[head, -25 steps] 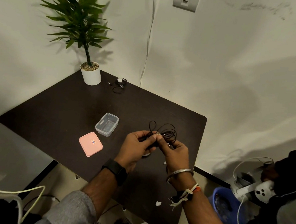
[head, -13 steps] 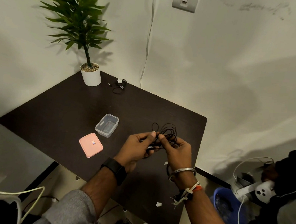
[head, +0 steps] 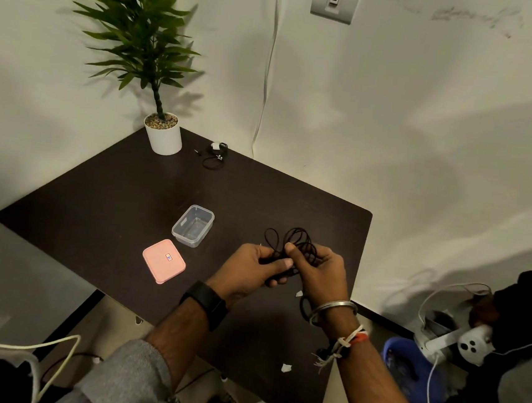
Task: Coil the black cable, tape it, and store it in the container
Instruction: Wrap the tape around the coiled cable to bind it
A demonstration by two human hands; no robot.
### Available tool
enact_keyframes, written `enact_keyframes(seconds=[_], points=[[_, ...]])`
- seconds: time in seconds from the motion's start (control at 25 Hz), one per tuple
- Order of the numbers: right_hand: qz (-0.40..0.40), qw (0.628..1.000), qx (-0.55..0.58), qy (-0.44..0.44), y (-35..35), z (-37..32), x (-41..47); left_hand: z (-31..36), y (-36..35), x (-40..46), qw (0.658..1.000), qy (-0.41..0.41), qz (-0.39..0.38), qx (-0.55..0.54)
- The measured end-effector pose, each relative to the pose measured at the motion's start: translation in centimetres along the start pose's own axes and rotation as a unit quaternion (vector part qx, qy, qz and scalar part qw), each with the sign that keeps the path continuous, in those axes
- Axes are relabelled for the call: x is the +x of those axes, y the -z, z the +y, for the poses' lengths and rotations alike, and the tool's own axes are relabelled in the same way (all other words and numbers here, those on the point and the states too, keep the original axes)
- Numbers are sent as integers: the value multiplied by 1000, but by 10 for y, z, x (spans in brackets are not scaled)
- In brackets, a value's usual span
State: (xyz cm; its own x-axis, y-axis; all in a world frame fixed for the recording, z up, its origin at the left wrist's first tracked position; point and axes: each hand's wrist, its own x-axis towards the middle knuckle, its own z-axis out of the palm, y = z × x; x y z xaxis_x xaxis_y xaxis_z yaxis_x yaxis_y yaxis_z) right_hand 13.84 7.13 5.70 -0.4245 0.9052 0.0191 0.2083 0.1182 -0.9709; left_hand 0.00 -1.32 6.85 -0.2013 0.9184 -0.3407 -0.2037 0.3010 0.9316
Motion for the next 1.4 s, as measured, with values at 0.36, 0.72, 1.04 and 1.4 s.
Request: enact_keyframes(seconds=[0.36,0.72,1.04,1.4], points=[[-100,995,22,19,24,11,-9,-10,5,4,989,41,41,-139],[-92,994,49,22,14,7,-5,3,-2,-6,999,23,-16,17],[-67,998,13,17,15,7,2,10,-12,-11,993,46,-32,107],[-128,992,-16,-3,15,0,1,5,-4,-1,890,-90,-60,443]])
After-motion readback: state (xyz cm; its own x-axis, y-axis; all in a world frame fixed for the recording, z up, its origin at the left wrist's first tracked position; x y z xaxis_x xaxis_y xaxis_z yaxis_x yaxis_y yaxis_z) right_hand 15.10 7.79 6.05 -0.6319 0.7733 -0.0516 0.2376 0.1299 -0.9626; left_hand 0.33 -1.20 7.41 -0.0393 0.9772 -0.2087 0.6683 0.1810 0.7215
